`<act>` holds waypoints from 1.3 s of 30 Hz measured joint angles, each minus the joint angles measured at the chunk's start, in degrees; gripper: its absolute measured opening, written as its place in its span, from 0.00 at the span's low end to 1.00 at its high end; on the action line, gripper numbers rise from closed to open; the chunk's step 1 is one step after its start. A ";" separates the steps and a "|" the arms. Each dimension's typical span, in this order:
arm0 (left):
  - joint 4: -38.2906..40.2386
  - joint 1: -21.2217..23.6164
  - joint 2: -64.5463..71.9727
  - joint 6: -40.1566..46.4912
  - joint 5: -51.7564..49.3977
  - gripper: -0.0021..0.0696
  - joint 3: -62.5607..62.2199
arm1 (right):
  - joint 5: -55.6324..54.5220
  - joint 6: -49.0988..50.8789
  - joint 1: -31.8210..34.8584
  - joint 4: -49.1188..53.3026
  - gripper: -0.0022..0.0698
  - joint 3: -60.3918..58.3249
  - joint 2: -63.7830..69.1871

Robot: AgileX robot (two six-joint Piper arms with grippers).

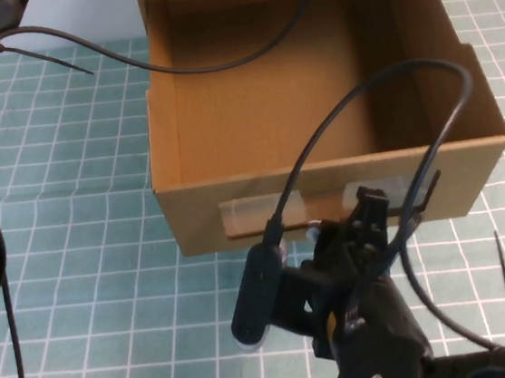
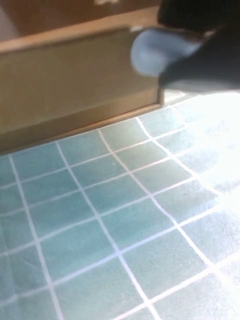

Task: Open the shoe box
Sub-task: 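Pull the top drawer of the cardboard box fully open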

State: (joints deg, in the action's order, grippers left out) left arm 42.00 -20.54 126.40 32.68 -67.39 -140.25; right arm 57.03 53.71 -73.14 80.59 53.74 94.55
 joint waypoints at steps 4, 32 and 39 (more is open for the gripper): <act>0.00 0.00 0.00 0.00 0.09 0.02 0.00 | -0.41 0.32 0.00 -2.36 0.51 1.01 -2.27; -13.32 0.21 -37.42 -15.50 -5.75 0.02 -1.04 | 5.05 -17.87 0.00 -27.94 0.02 11.11 -54.80; -13.32 0.21 -55.62 -13.69 -5.65 0.02 26.46 | 9.52 -15.47 0.00 -28.11 0.01 0.53 -69.35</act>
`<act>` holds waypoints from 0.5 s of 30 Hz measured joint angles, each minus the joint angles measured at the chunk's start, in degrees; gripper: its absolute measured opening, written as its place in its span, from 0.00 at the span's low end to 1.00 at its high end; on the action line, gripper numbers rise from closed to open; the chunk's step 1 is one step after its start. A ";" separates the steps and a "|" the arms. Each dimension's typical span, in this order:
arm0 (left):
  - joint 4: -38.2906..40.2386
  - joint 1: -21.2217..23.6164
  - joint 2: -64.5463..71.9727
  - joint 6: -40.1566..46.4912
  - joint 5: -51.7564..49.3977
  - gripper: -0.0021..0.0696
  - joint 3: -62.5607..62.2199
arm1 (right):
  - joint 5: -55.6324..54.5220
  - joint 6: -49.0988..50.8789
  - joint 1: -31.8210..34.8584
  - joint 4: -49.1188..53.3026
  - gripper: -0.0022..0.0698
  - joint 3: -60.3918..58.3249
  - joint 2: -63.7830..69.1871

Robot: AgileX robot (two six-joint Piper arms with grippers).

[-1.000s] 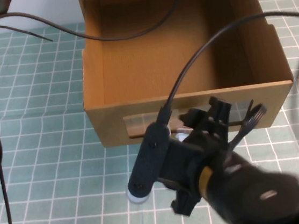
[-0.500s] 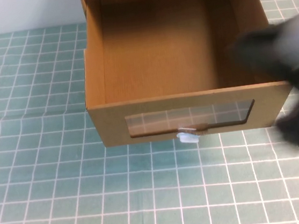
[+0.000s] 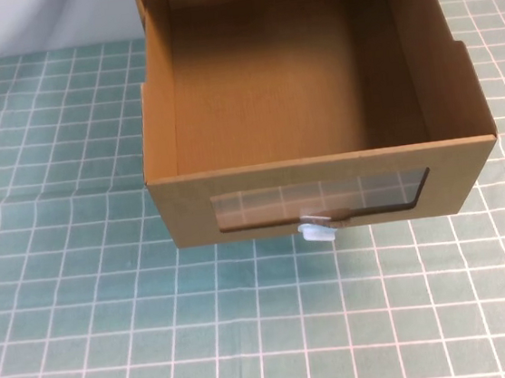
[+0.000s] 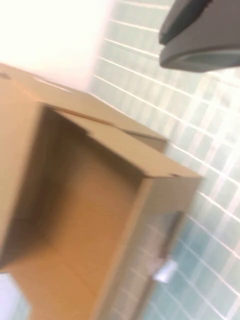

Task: Open the shoe box
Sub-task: 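Pull the top drawer of the cardboard box fully open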

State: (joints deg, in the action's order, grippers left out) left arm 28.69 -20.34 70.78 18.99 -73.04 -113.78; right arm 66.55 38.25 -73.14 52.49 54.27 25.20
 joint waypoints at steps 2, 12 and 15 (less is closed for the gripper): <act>0.00 0.00 -5.58 1.04 0.00 0.02 10.16 | -0.55 3.33 0.00 -0.22 0.01 -5.53 -2.95; -1.26 0.00 -32.17 7.24 7.94 0.02 57.37 | -0.92 6.64 0.00 -1.06 0.01 -20.11 -10.61; -1.26 0.00 -36.20 7.95 15.36 0.02 63.63 | -0.92 6.63 0.00 -1.06 0.01 -20.11 -10.84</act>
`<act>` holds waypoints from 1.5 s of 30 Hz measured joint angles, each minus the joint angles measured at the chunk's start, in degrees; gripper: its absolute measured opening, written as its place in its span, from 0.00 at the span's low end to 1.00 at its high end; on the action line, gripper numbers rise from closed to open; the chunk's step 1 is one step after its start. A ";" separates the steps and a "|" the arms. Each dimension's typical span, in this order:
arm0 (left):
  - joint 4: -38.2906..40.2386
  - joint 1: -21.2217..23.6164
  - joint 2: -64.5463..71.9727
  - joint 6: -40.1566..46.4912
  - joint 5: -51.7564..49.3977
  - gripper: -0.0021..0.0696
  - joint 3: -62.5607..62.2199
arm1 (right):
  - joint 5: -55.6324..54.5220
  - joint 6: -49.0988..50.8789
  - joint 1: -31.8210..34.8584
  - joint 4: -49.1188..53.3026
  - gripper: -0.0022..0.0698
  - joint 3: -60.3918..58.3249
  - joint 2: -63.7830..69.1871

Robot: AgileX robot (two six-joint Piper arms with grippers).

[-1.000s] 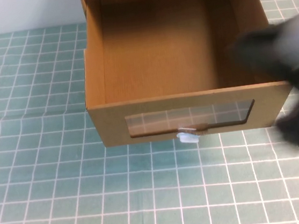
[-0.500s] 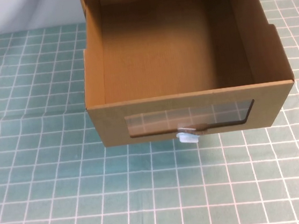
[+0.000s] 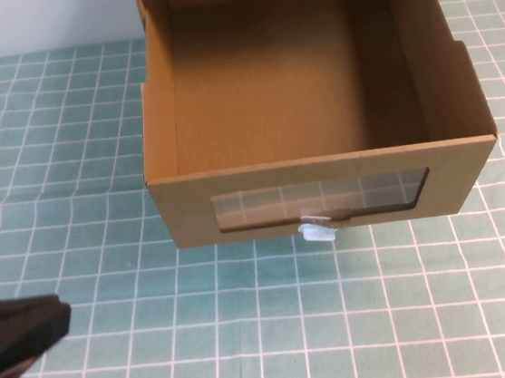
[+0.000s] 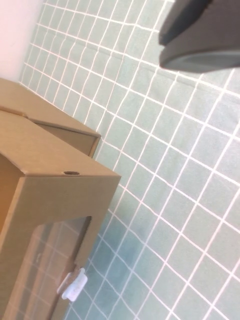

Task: Open the shoe box
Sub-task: 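Pull the top drawer of the cardboard box fully open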

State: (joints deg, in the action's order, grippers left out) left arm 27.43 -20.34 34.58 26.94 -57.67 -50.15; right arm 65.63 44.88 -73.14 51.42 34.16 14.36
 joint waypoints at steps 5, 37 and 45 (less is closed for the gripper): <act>-0.14 0.00 -1.81 0.16 6.85 0.02 2.29 | -0.12 0.02 0.00 0.00 0.01 0.00 0.00; -13.06 7.45 -29.22 -1.79 37.91 0.02 31.93 | -0.20 0.02 0.00 0.00 0.01 0.00 -0.12; -20.13 12.06 -35.07 -9.10 42.55 0.02 49.84 | -0.34 0.02 0.00 0.00 0.01 0.00 -0.12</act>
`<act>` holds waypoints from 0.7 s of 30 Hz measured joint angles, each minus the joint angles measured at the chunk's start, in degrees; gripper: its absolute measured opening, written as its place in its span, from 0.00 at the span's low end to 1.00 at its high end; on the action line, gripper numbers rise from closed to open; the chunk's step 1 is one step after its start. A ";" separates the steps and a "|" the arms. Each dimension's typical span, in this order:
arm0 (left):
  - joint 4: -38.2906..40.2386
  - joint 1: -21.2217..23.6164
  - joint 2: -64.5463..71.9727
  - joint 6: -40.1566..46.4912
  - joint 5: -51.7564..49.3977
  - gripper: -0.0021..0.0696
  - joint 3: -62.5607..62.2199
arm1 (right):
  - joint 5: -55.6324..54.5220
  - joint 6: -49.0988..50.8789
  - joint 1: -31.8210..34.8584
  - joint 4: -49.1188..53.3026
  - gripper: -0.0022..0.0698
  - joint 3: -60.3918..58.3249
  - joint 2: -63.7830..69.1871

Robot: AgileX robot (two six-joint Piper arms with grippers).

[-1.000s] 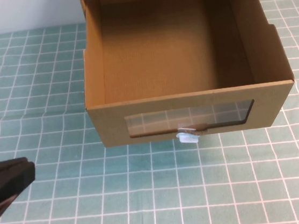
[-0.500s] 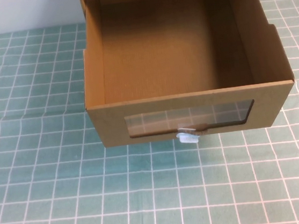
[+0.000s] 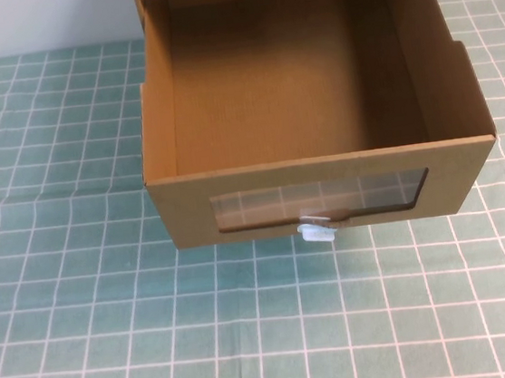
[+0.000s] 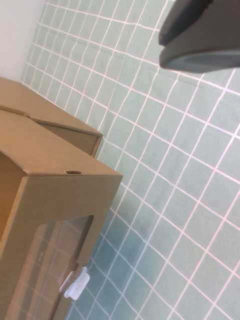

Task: Open the shoe box
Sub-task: 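Pull the top drawer of the cardboard box fully open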

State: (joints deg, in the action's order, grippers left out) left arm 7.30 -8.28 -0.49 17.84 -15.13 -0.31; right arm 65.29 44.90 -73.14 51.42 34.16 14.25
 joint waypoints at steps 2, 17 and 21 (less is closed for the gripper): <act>-1.10 0.09 0.00 -1.64 -0.54 0.02 1.43 | 0.00 0.00 0.00 0.00 0.01 0.00 0.00; -3.22 0.09 -0.09 -5.94 -5.02 0.02 1.80 | 0.00 0.10 0.00 0.00 0.01 0.00 0.00; -3.22 0.09 -0.09 -5.94 -5.08 0.02 1.70 | 0.00 0.10 0.00 0.00 0.01 0.00 0.00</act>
State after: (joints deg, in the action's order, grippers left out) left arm 4.08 -8.19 -0.58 11.90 -20.20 1.39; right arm 65.29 44.99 -73.14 51.42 34.16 14.25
